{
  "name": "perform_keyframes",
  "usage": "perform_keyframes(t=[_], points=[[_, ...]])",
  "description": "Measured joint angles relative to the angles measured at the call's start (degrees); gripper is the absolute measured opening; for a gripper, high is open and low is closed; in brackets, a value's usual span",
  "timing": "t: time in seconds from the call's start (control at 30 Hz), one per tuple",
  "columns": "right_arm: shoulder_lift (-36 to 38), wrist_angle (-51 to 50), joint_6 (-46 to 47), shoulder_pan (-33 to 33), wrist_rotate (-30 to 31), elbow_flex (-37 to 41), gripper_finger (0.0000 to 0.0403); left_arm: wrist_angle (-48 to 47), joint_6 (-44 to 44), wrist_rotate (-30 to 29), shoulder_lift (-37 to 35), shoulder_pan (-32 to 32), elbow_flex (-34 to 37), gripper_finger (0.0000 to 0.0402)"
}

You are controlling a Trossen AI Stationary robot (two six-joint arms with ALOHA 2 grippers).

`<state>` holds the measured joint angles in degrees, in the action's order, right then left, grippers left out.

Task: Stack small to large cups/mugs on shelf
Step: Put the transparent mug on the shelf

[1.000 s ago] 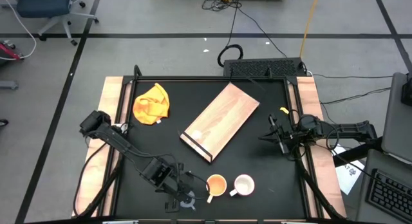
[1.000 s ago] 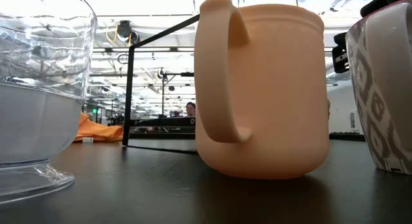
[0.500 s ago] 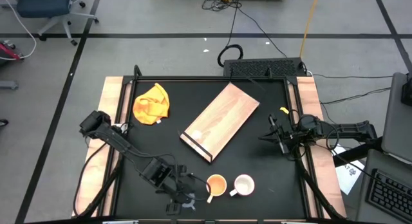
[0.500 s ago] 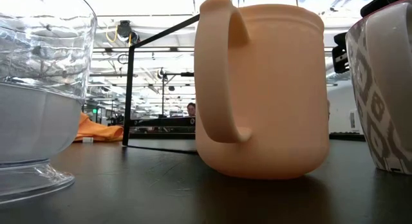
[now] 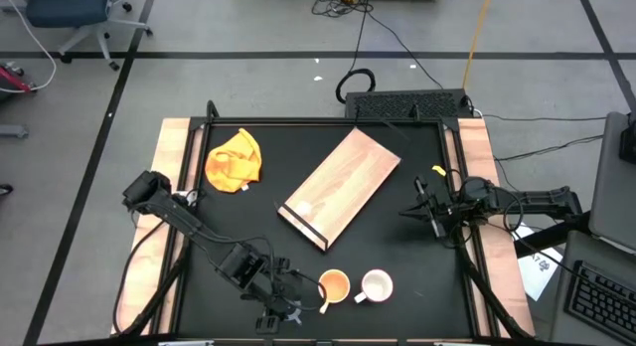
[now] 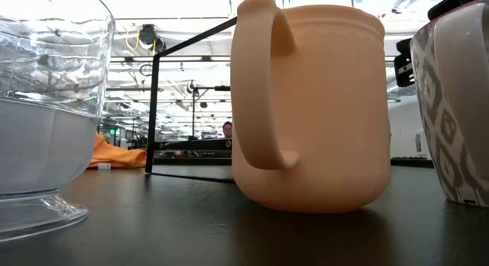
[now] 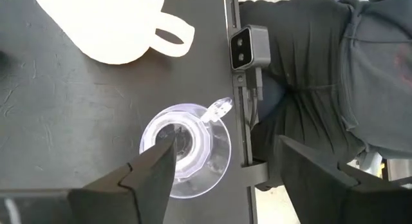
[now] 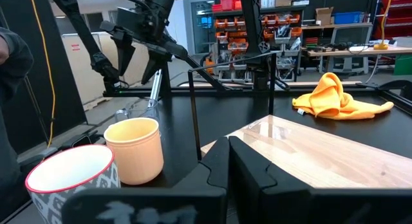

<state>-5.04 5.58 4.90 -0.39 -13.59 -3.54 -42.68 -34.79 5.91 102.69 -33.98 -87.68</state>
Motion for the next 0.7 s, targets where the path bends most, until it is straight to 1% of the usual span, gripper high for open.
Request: perform_keyframes(t=[0.1, 0.2, 0.5, 0.7], points=[[0.00, 0.00, 0.01, 0.00, 0.00, 0.01, 0.0000, -2.03, -0.26, -0.13, 0.00, 0.38, 0.00, 0.0264], [0.00, 0.00, 0.01, -0.01, 0.01, 0.01, 0.0000, -3.94, -0.48, -1.72, 0.00, 1.22, 0.35, 0.0264], [0.00, -0.02, 0.01, 0.00, -0.01, 0.01, 0.0000, -3.91, -0.15, -2.07, 0.00, 3.57, 4.83, 0.0264], [0.00, -0.02, 0.01, 0.00, 0.00, 0.01, 0.0000, -2.88, -0.20, -2.05, 0.00, 3.76, 6.22, 0.0264]])
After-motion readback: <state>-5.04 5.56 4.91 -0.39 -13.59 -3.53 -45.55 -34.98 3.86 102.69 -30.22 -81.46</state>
